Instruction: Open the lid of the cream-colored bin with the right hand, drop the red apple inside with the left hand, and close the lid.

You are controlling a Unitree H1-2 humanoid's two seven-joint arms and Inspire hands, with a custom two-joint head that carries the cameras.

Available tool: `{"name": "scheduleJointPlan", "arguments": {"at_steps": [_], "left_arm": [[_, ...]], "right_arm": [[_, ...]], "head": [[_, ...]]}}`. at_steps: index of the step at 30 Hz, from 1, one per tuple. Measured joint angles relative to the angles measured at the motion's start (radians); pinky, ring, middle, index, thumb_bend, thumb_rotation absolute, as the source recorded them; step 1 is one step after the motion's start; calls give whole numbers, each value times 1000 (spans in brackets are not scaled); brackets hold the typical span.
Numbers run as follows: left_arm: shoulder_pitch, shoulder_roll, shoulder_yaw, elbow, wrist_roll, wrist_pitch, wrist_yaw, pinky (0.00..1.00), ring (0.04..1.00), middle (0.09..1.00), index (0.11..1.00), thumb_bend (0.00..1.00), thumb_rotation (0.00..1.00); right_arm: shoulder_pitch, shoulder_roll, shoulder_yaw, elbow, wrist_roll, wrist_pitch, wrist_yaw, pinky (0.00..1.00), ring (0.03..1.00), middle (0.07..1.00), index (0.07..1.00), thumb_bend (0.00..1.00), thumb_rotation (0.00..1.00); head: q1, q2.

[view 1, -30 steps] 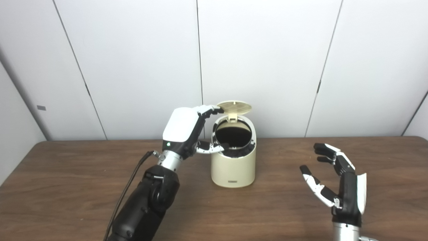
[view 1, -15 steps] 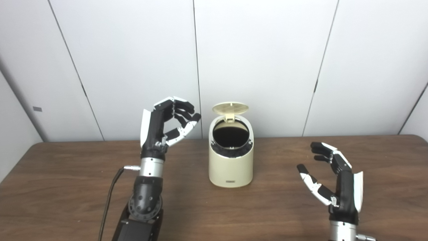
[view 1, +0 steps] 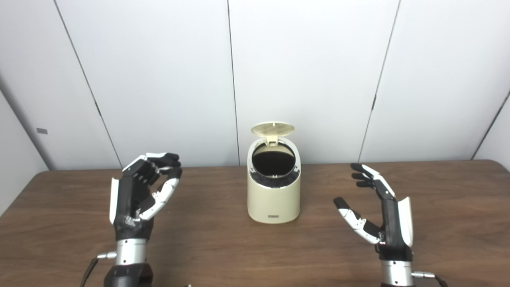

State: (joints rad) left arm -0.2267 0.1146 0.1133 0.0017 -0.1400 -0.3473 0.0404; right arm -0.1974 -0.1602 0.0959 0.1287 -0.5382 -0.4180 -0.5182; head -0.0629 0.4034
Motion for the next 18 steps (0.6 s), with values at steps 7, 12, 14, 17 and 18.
{"name": "scheduleJointPlan", "arguments": {"at_steps": [7, 12, 14, 17, 18], "left_arm": [[43, 14, 9, 63, 4, -32, -16, 668, 714, 723, 711, 385, 810], [47, -20, -5, 105, 16, -67, -32, 655, 709, 719, 705, 320, 646], [56, -19, -3, 110, 16, -69, -41, 657, 710, 719, 704, 317, 631], [65, -19, -1, 114, 21, -69, -43, 672, 722, 723, 706, 315, 626], [67, -20, -1, 115, 24, -70, -44, 673, 722, 723, 707, 323, 633]], "right_arm": [[-8, -51, -8, -338, -26, 221, 257, 802, 889, 918, 929, 608, 811], [-110, -61, -13, -501, -57, 362, 416, 861, 952, 963, 984, 767, 863], [-143, -67, -11, -529, -79, 411, 483, 846, 964, 976, 991, 792, 866], [-199, -75, -7, -561, -106, 493, 582, 842, 993, 998, 1000, 822, 883], [-223, -80, -2, -572, -122, 513, 614, 864, 997, 1000, 1000, 817, 888]], "head": [[-9, -2], [-17, -2], [-17, 0], [-21, -2], [-21, -2]]}}
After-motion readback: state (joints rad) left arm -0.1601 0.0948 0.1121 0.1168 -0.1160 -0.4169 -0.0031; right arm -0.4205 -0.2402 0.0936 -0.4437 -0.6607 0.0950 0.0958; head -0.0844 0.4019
